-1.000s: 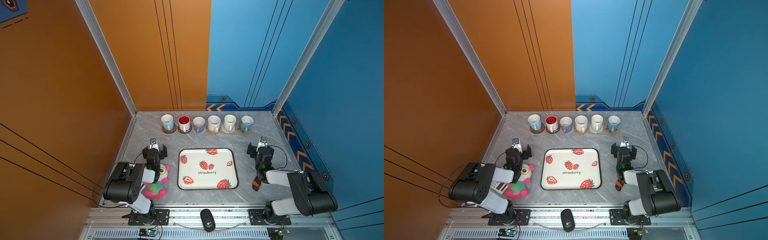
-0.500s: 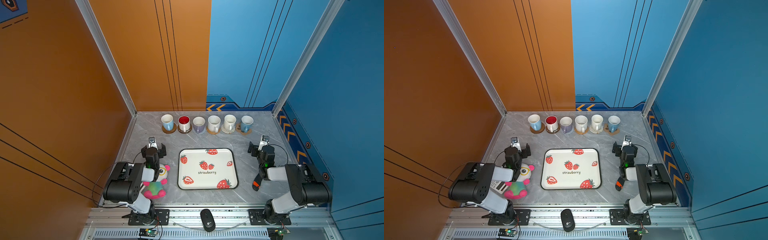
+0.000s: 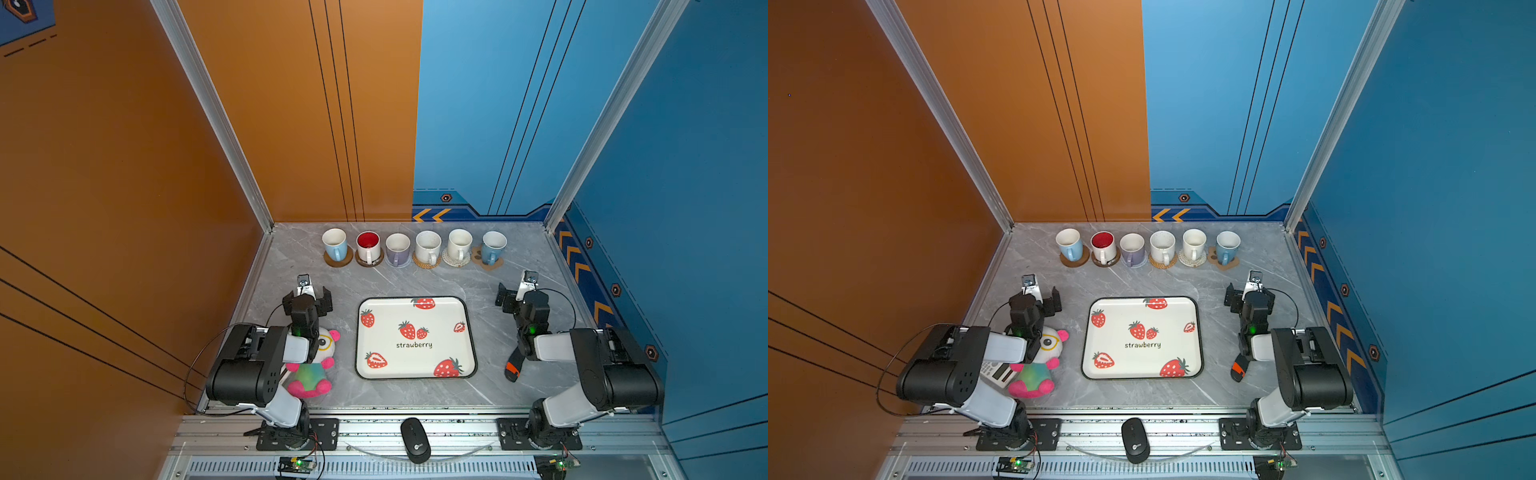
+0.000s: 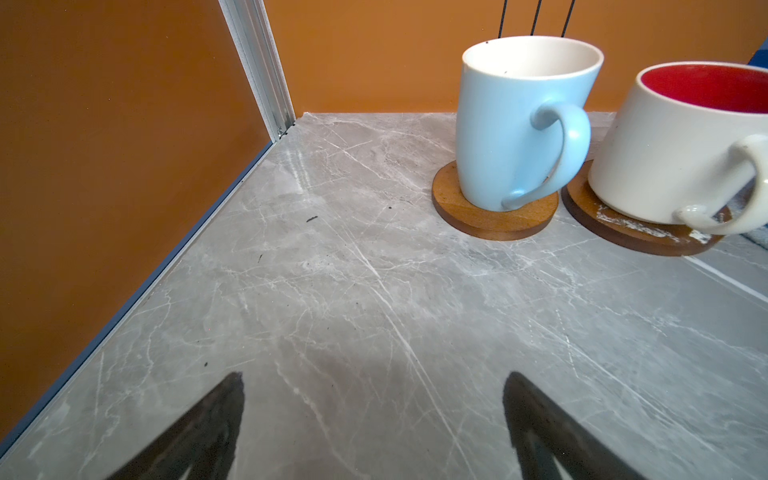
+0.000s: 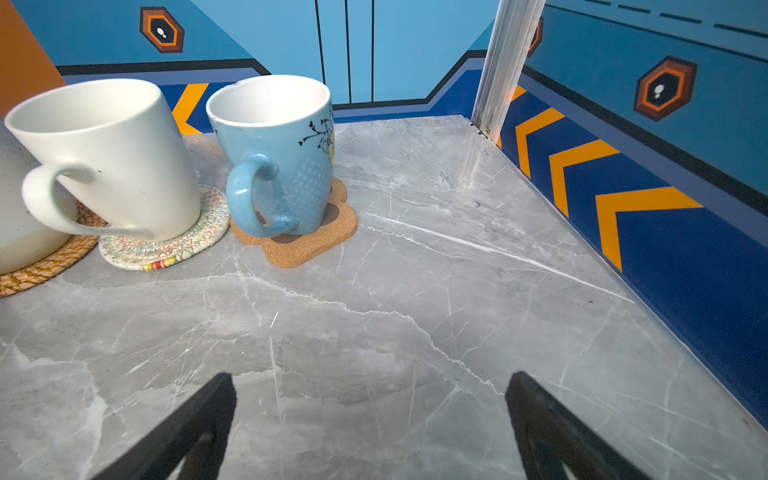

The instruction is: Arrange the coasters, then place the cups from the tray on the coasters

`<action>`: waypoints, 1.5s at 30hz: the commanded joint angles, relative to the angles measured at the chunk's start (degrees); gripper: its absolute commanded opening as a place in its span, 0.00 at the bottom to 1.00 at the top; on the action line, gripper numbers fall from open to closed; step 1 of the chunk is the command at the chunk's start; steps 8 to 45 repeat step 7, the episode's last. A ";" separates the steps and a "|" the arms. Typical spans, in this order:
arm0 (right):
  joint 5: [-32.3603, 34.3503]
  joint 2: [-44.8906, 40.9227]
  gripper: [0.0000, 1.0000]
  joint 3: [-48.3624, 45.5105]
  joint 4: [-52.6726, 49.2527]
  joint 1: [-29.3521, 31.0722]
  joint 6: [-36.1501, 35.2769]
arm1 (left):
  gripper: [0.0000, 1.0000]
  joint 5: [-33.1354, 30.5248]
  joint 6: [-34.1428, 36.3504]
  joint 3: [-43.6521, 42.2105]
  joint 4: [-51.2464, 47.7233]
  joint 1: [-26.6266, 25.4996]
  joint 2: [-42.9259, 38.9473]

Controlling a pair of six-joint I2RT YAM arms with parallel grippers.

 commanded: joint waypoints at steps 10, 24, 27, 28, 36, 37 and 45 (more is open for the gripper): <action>-0.15 0.27 1.00 0.92 -0.73 0.28 0.59 | 0.98 0.50 -0.46 1.19 -0.61 0.24 -0.21; -0.15 0.27 1.00 0.92 -0.73 0.28 0.59 | 0.98 0.50 -0.46 1.19 -0.61 0.24 -0.21; -0.15 0.27 1.00 0.92 -0.73 0.28 0.59 | 0.98 0.50 -0.46 1.19 -0.61 0.24 -0.21; -0.15 0.27 1.00 0.92 -0.73 0.28 0.59 | 0.98 0.50 -0.46 1.19 -0.61 0.24 -0.21; -0.15 0.27 1.00 0.92 -0.73 0.28 0.59 | 0.98 0.50 -0.46 1.19 -0.61 0.24 -0.21; -0.15 0.27 1.00 0.92 -0.73 0.28 0.59 | 0.98 0.50 -0.46 1.19 -0.61 0.24 -0.21; -0.15 0.27 1.00 0.92 -0.73 0.28 0.59 | 0.98 0.50 -0.46 1.19 -0.61 0.24 -0.21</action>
